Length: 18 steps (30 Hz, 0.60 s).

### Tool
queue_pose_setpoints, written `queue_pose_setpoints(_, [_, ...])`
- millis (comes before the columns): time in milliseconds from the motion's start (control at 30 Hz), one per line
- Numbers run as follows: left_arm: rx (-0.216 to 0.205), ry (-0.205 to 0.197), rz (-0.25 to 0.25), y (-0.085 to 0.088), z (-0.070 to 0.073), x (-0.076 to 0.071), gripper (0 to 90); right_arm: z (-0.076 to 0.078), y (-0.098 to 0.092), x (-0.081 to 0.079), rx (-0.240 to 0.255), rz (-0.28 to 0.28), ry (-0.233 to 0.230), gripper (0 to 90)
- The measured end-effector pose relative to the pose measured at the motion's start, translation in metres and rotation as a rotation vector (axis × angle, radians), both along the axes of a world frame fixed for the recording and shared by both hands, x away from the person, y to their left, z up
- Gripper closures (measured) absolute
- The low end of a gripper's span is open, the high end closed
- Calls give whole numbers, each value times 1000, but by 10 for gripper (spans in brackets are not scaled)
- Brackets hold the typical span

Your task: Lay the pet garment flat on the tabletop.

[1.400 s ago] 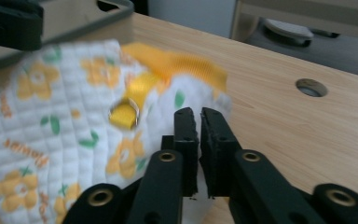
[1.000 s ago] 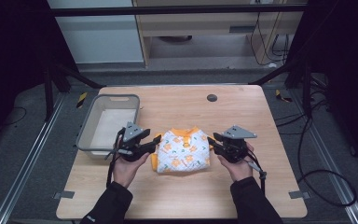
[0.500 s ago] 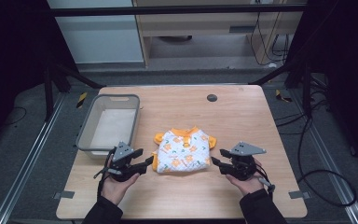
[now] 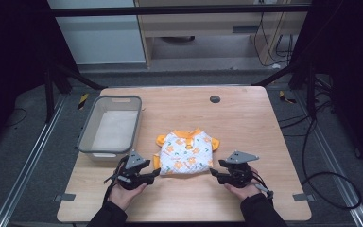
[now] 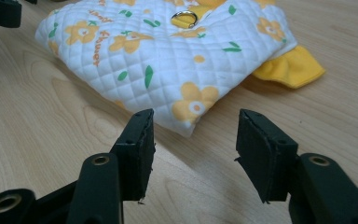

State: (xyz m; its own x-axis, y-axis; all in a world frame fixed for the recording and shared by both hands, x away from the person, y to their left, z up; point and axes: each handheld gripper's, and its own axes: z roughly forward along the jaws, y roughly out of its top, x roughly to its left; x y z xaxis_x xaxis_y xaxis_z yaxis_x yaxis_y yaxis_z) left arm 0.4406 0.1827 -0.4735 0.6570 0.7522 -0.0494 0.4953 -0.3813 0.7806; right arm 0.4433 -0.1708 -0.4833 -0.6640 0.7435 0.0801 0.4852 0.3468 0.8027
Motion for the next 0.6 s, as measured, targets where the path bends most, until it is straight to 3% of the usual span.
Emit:
queue_pose_setpoints(233, [51,21,-40,-13,-9,0,427,-8,8,4,-11,20,27,454])
queue_pose_setpoints(367, [79,28,-63,-19,-14,1,469,-12,14,8,-12,34,43,464])
queue_pose_setpoints(500, [92,35,-64,-21,-16,3,564,-13,17,10,-14,41,48,523])
queue_pose_setpoints(600, [80,67,-56,-21,-18,6,676,-13,17,12,-17,39,61,629])
